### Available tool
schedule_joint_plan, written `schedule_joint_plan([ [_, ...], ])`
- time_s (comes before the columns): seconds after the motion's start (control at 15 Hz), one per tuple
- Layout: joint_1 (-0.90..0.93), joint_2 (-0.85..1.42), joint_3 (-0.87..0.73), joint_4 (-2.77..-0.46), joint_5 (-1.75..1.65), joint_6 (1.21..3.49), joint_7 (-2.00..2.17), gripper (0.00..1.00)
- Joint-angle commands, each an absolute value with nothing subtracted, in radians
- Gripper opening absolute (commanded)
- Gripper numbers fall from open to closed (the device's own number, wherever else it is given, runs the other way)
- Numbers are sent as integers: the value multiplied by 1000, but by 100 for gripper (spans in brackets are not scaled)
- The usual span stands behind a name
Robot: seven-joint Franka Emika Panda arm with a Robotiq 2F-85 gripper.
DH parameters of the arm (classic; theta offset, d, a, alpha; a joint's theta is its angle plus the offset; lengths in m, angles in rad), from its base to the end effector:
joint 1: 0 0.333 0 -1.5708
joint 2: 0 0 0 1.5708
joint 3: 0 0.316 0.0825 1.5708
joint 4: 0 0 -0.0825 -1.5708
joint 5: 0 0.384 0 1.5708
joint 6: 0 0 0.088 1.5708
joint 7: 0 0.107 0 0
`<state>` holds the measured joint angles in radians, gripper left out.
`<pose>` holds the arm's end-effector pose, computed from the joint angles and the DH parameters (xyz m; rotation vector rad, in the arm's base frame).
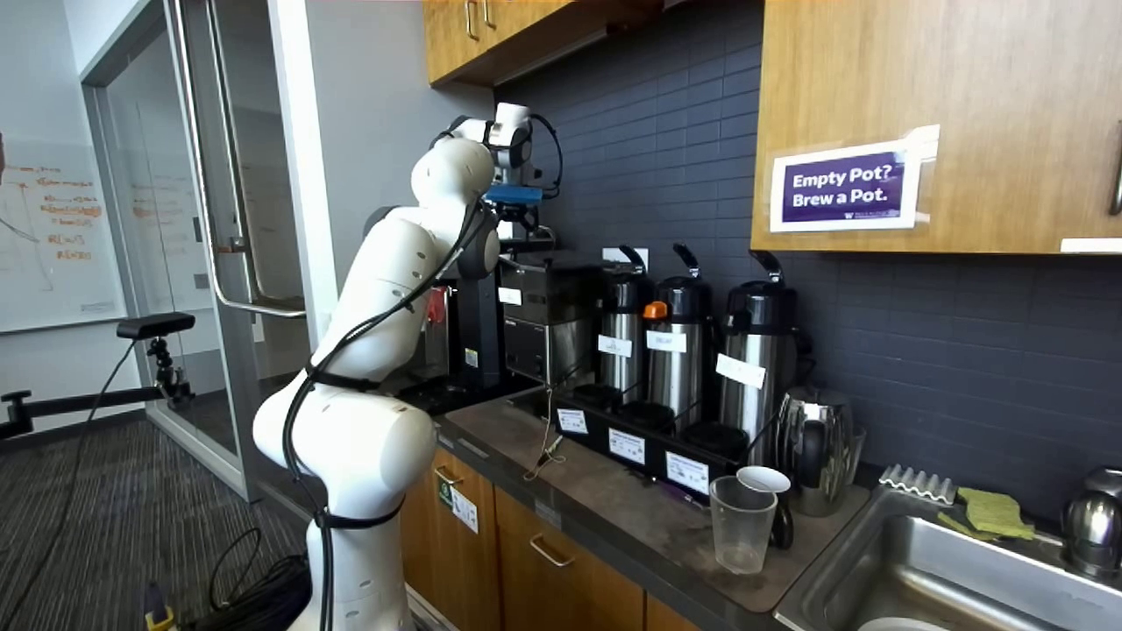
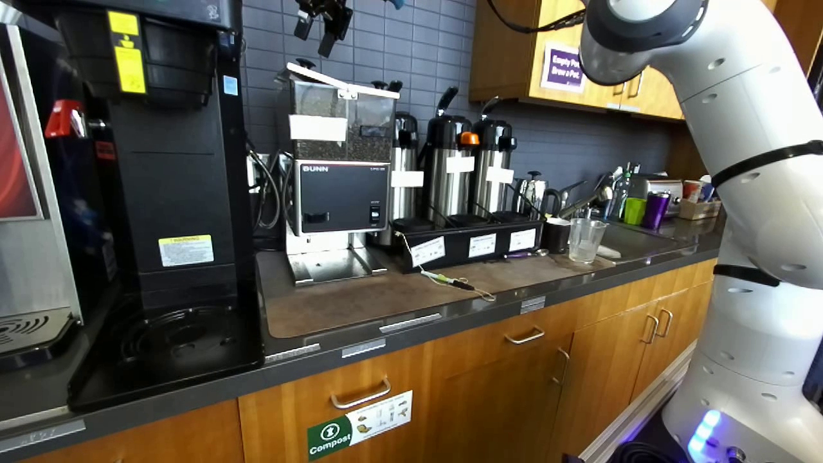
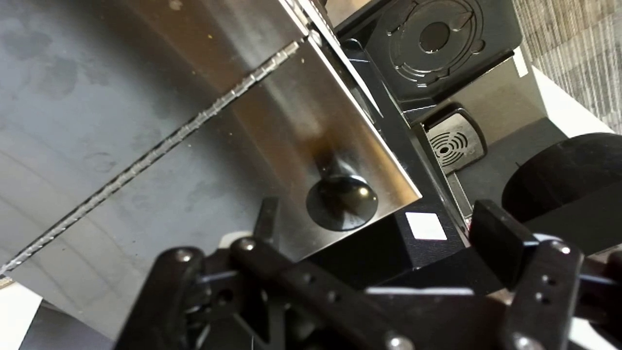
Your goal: Open the lid on the top left side of the coffeemaker.
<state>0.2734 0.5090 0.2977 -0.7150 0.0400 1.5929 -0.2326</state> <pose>0.6047 0.2988 0.7183 -2.6620 -1.0425 -0.5168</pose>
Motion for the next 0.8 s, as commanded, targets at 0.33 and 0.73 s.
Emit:
schedule_joint_plan([
  [0.33,251,509,308,-733,60,1631,-303,100],
  [0.73,245,520,310,-732,68,1641,-330,100],
])
